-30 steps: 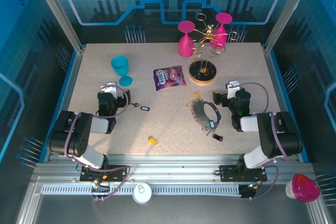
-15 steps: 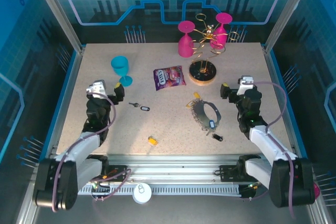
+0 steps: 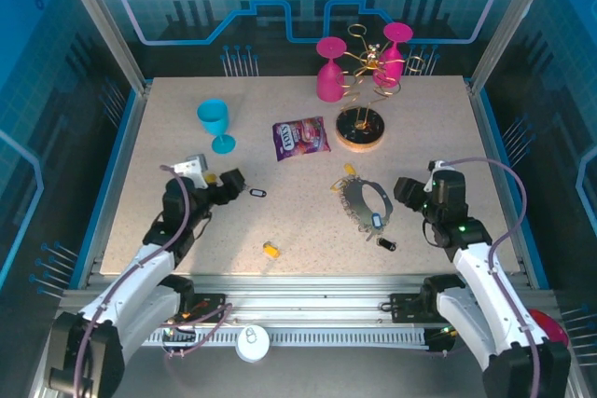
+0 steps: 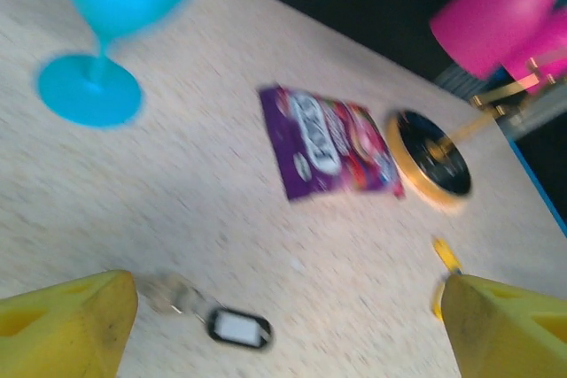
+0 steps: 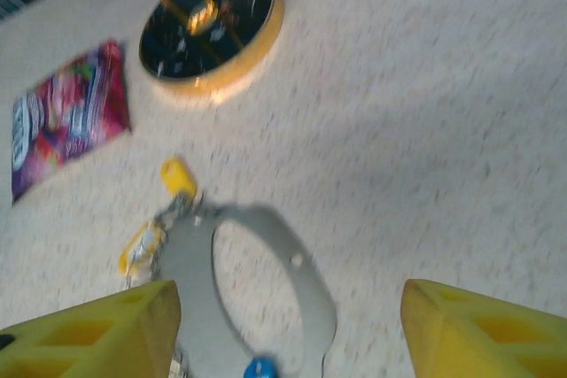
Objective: Put the keys on the keyring
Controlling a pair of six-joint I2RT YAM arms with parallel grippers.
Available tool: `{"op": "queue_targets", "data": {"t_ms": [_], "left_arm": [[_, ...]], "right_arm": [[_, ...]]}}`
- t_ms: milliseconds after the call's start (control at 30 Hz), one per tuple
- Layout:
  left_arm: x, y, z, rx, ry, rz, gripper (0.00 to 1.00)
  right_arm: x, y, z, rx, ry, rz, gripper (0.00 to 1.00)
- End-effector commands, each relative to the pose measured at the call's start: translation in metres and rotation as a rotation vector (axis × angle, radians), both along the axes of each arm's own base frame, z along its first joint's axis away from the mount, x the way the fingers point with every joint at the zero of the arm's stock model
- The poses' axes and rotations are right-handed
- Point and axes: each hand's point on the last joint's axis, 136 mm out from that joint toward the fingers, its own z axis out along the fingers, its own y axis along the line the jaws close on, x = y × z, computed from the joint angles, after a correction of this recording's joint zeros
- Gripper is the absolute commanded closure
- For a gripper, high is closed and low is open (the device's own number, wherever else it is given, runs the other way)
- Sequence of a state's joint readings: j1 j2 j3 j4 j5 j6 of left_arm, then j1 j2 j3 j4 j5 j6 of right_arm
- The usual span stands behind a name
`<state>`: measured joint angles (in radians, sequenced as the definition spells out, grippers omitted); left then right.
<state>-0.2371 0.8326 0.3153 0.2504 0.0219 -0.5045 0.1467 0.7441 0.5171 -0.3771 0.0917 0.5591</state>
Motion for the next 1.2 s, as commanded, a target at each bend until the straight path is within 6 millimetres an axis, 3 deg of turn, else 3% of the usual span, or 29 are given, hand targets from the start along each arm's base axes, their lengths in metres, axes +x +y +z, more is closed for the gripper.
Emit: {"op": "queue_targets", "data": {"t_ms": [0,133,267,467,633,733,1167], "left_arm": [[-0.016,-0.034,-0.018,-0.092,0.096,-0.049,0.13],[-0.034,-0.069,-0.041,-0.074,0.173,-0.098,0.14],[-0.045,-0.093,-0.046,-0.064,0.197,-0.147,0.14],[-0.053,-0.116,-0.053,-0.084,0.241,-0.184,0.14],[-0.055,-0.118,-0.062,-0.094,0.271,-0.170,0.14],[-0.056,-0.116,-0.061,-0.094,0.265,-0.163,0.14],[-0.059,-0.106,-0.059,-0.089,0.250,-0.142,0.14]], "right_arm": [[-0.041,0.015,-0.020,-0.002,0.200,-0.013,0.37],[-0.052,0.025,-0.020,-0.173,0.222,0.013,0.42],[-0.055,0.040,-0.033,-0.236,0.310,-0.004,0.55],[-0.061,0.056,-0.049,-0.332,0.415,-0.116,0.63],[-0.049,0.074,-0.053,-0.390,0.452,-0.100,0.65],[-0.048,0.074,-0.062,-0.409,0.472,-0.124,0.69],[-0.047,0.093,-0.090,-0.312,0.525,-0.144,0.75]]}}
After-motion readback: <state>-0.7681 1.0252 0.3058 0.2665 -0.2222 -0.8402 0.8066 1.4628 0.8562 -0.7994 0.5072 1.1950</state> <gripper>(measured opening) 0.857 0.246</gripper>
